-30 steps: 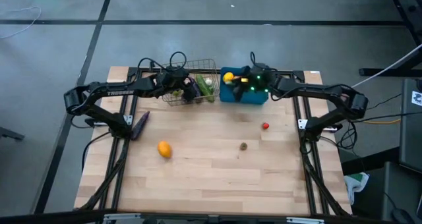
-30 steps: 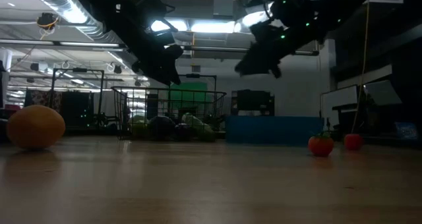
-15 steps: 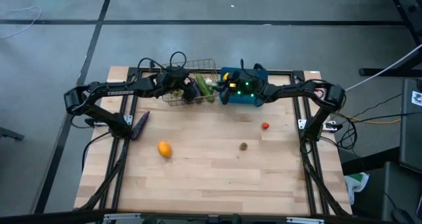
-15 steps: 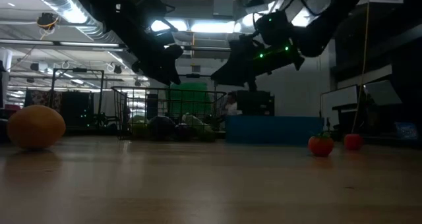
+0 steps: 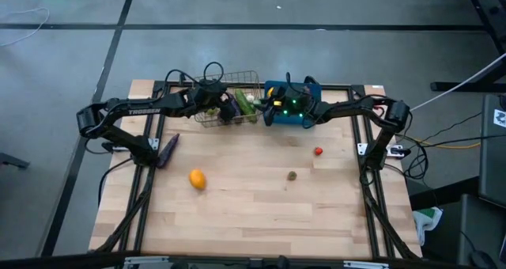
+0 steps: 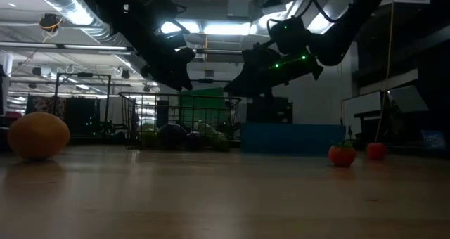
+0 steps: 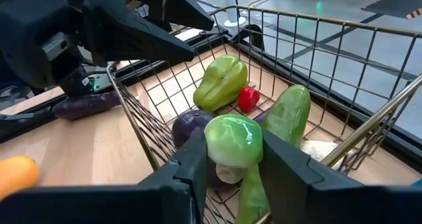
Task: Sort produce into baskets
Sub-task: Put the mushroom into the wire basket, then put the lemon into the blue bin
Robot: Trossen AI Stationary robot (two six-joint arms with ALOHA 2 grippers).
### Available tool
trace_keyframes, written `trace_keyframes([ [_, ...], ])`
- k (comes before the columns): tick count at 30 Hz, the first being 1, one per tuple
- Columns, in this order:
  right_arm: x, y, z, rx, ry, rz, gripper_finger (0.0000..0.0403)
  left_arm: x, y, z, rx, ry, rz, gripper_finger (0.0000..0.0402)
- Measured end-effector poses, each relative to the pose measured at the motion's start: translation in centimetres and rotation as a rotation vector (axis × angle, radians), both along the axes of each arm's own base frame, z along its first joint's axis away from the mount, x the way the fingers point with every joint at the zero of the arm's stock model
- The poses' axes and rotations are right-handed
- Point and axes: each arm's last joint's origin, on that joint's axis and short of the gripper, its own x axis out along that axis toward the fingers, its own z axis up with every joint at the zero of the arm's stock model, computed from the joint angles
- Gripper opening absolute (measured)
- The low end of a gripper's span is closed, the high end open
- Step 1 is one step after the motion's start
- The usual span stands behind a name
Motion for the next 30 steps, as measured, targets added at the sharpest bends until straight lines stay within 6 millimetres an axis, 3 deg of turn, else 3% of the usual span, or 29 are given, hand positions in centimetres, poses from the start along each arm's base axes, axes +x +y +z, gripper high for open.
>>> trace_keyframes([
  [4,0.0,0.0,0.0,0.000,0.000,0.000,0.0126,0.0,0.0,0.0,0.000,0.000,0.000,0.0223],
  [14,0.0,-0.1,0.0,-0.006,0.003,-0.023,0.0238,0.0,0.0,0.0,0.000,0.000,0.000,0.0223],
  [21,-0.1,-0.2,0.0,-0.015,0.008,-0.060,0.0278,-0.1,0.0,0.1,0.031,0.032,-0.031,0.0223],
  [30,-0.1,-0.2,0.0,-0.014,0.010,-0.060,0.0285,-0.3,-2.1,3.8,0.030,0.053,-0.101,0.0223],
])
